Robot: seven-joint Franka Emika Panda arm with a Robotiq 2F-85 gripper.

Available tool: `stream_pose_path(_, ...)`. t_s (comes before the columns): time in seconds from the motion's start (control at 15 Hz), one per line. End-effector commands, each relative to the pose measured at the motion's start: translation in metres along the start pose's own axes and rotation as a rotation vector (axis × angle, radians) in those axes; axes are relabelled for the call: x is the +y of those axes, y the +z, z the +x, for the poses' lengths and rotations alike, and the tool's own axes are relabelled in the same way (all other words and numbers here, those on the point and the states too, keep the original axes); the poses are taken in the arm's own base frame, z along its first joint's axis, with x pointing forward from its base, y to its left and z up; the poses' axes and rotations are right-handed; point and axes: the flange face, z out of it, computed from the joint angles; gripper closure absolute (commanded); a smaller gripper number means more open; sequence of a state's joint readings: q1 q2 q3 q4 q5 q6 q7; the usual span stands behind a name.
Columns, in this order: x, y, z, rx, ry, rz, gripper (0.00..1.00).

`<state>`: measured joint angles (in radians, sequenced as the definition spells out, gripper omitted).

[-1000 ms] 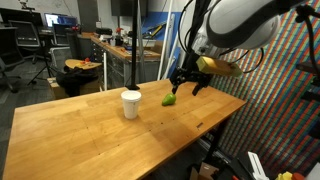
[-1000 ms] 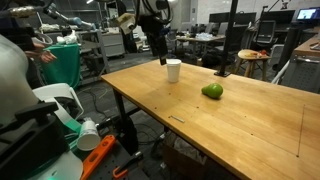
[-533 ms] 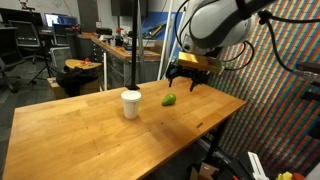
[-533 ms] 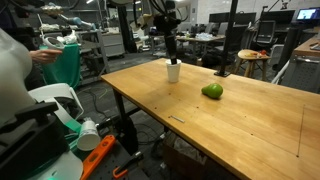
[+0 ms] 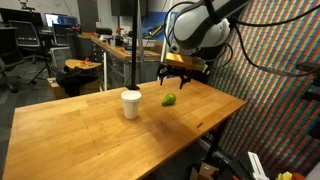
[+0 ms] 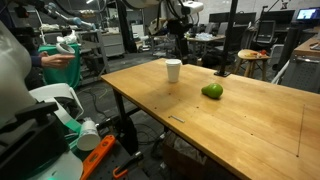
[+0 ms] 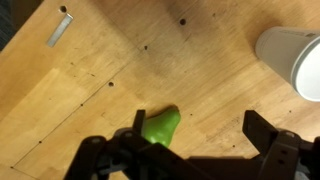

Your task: Pick up the pearl from the table and put it in the white cup.

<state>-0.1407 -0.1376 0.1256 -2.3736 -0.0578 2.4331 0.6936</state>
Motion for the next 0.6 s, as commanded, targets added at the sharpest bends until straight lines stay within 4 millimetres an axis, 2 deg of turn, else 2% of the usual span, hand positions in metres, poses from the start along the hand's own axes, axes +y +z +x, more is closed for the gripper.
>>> stream_pose_path(0.0,-0.014,0.005,0.033,0.020,-0.031,0.024,0.00)
stream_pose_path(0.4,-0.006,0.030,0.079,0.014,0.083,0.022,0.00)
stream_pose_path(0.53,-0.005,0.044,0.086,-0.005,0.103,0.012,0.00)
